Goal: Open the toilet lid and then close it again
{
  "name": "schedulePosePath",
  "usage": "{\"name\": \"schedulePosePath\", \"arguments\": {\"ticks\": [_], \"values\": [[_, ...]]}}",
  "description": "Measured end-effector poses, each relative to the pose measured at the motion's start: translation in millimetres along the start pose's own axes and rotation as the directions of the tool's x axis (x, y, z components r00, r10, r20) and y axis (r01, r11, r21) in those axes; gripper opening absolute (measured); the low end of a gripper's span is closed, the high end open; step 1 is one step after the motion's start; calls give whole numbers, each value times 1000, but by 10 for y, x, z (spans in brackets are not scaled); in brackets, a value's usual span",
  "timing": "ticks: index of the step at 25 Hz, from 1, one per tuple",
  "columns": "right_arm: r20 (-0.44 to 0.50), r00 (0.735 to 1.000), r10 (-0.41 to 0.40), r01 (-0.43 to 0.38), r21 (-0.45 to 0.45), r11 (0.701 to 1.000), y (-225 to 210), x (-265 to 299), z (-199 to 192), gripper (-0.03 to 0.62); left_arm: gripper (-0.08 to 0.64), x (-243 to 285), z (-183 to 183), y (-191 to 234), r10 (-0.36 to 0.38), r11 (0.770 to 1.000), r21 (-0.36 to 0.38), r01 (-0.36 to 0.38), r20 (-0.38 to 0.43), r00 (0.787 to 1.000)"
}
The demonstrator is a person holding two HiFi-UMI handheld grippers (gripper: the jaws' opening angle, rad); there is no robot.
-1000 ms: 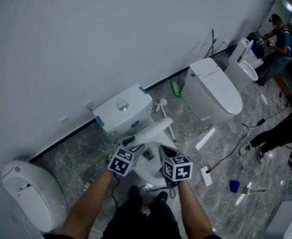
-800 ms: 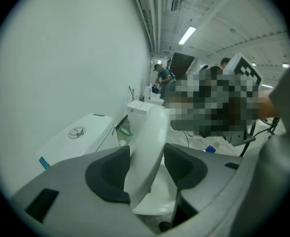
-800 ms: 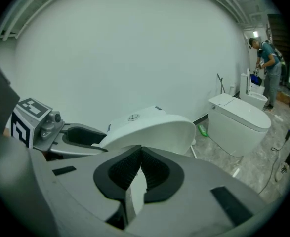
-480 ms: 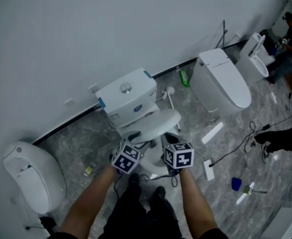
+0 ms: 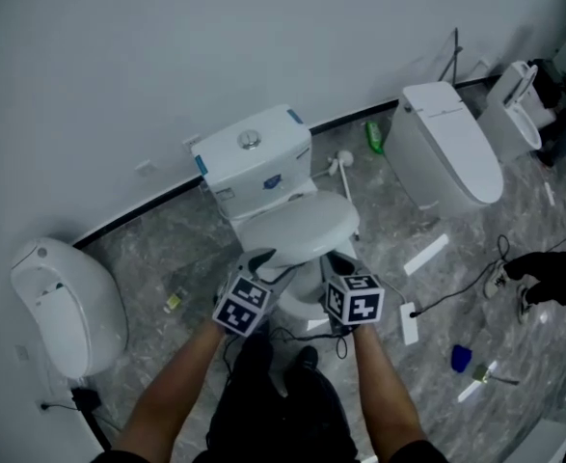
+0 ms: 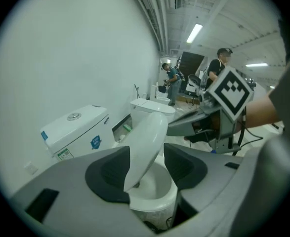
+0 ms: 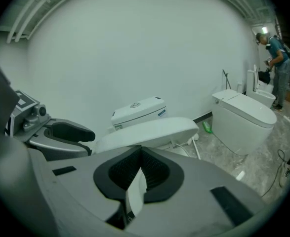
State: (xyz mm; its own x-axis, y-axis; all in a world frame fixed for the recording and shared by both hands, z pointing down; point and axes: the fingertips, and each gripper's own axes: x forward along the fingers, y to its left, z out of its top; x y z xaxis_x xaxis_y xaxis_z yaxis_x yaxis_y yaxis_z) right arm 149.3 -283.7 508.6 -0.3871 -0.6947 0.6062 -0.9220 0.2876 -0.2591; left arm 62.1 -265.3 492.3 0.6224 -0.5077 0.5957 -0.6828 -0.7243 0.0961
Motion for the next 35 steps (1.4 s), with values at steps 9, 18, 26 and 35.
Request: {"name": "schedulePosePath", "arguments": {"ticks": [9, 18, 26, 35], "values": [[-31, 999, 22, -22, -11, 1000, -173, -95, -545, 9, 10, 118, -94, -3, 107, 983, -153, -104, 10, 994], [-58, 998, 34, -34, -4, 999, -338, -130, -1076, 9, 9, 441, -571, -264, 100, 977, -182, -113, -76, 992], [-90, 996, 28, -28, 2, 1000, -497, -111, -1581, 9, 8, 646, -1005, -423, 109, 969, -212, -128, -100, 989], [-80, 997, 18, -18, 5, 1000, -684, -51, -2141, 9, 6, 830, -1382, -671, 95, 967, -227, -116, -105, 990]]}}
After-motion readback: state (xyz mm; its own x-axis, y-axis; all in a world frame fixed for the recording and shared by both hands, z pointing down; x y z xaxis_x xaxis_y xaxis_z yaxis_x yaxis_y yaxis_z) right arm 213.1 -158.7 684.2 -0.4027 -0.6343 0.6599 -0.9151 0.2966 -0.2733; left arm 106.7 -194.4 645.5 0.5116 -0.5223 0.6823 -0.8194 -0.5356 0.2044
